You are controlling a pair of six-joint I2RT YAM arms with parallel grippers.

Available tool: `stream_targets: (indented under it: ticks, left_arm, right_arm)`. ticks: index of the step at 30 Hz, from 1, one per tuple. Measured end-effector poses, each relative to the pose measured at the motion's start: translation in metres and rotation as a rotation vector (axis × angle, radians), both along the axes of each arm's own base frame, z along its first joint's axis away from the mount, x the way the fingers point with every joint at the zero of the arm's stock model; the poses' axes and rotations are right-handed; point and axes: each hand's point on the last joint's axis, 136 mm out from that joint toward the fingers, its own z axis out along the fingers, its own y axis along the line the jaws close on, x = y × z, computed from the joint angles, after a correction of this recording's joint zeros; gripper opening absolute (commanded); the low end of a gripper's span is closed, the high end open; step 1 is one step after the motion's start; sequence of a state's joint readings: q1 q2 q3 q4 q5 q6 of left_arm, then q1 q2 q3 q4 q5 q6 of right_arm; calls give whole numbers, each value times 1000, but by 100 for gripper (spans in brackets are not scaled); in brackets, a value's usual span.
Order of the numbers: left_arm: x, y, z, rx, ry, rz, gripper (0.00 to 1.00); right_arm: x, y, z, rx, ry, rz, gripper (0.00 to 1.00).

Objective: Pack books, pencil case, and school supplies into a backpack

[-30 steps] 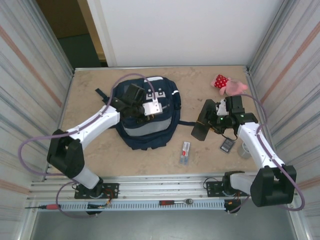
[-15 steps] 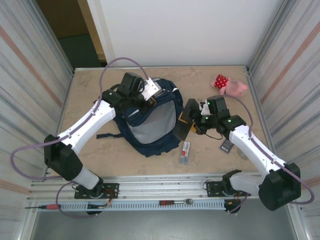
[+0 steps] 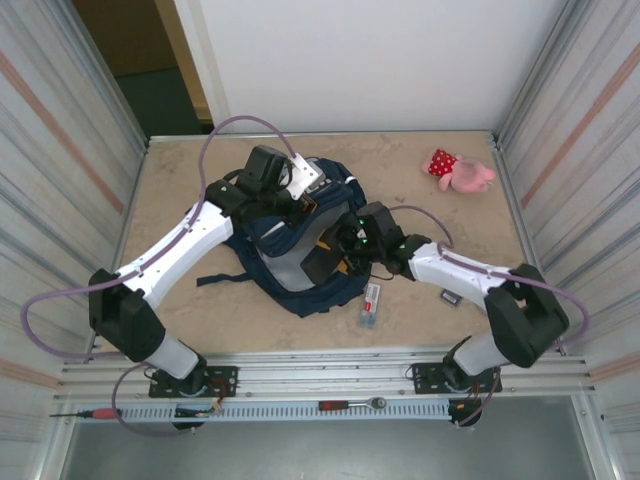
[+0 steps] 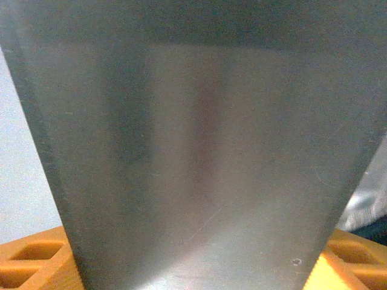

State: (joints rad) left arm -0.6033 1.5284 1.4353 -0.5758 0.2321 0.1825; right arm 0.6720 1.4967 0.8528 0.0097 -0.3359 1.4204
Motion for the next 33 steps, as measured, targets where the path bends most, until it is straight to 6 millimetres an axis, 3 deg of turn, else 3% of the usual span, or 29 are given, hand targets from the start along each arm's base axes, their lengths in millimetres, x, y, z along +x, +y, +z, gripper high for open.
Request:
stream_targets:
  ticks: [5, 8, 14, 18, 23, 28, 33]
  left_arm:
    - [0, -1, 1, -4, -1, -1, 0]
    - [1, 1, 0, -5, 0, 2, 0]
    - [3, 6, 4, -24, -16, 14, 0]
    - [2, 8, 6, -28, -22, 17, 0]
    - [0, 6, 3, -41, -15, 7, 0]
    - [-2, 5, 1, -48, -5, 4, 0]
    - [-3, 4, 0, -58, -4, 0, 0]
  right_arm:
    - [30, 14, -20, 5, 7, -57, 75]
    - [45, 22, -21, 23, -14, -70, 80]
    - [44, 18, -19, 40, -26, -88, 81]
    - [22, 12, -26, 15, -8, -74, 71]
    - [3, 17, -32, -10, -4, -55, 51]
    - [14, 17, -40, -34, -13, -81, 42]
    - [36, 30, -49, -34, -25, -93, 31]
